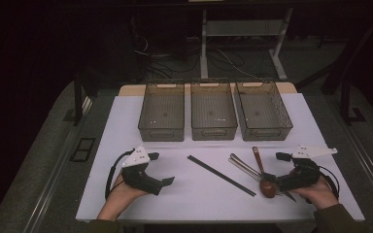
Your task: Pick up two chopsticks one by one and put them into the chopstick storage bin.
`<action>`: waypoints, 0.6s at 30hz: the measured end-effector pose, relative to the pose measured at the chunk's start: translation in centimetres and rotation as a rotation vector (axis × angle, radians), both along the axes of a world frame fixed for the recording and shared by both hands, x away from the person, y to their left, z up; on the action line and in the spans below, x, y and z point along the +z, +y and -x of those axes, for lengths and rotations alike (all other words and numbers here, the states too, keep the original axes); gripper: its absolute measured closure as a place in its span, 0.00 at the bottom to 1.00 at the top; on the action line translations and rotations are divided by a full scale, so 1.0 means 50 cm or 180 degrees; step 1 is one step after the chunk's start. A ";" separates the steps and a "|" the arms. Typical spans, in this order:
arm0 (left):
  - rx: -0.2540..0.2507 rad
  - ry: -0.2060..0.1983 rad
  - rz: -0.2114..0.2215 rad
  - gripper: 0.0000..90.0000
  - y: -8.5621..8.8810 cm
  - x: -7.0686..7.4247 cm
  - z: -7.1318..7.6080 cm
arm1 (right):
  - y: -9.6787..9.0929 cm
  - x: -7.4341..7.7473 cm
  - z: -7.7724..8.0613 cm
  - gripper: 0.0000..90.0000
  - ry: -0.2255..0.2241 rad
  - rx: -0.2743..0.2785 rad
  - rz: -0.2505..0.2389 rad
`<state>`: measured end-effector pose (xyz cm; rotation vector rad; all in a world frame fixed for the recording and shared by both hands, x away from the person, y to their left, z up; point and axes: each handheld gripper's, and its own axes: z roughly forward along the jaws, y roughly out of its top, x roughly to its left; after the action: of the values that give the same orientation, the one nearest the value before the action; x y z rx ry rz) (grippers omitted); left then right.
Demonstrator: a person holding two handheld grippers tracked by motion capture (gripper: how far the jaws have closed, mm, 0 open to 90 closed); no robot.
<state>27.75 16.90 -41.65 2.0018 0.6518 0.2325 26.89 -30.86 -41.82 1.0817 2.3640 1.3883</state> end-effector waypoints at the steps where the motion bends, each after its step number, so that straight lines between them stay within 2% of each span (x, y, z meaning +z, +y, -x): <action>1: 0.0002 0.0000 -0.0003 0.00 0.000 0.000 0.000 | 0.000 0.001 -0.001 0.02 0.0000 0.0005 0.0001; 7: 0.0023 0.0025 0.0018 0.00 0.000 -0.004 -0.001 | 0.004 0.007 -0.009 0.02 0.0012 0.0044 0.0005; 18: 0.0015 0.0057 0.0012 0.00 0.000 -0.008 0.000 | 0.034 0.028 -0.026 0.02 0.0031 0.0163 0.0048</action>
<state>27.75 16.90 -42.03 2.0008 0.6680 0.2163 28.19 -29.18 -40.40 1.0334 2.4212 1.3828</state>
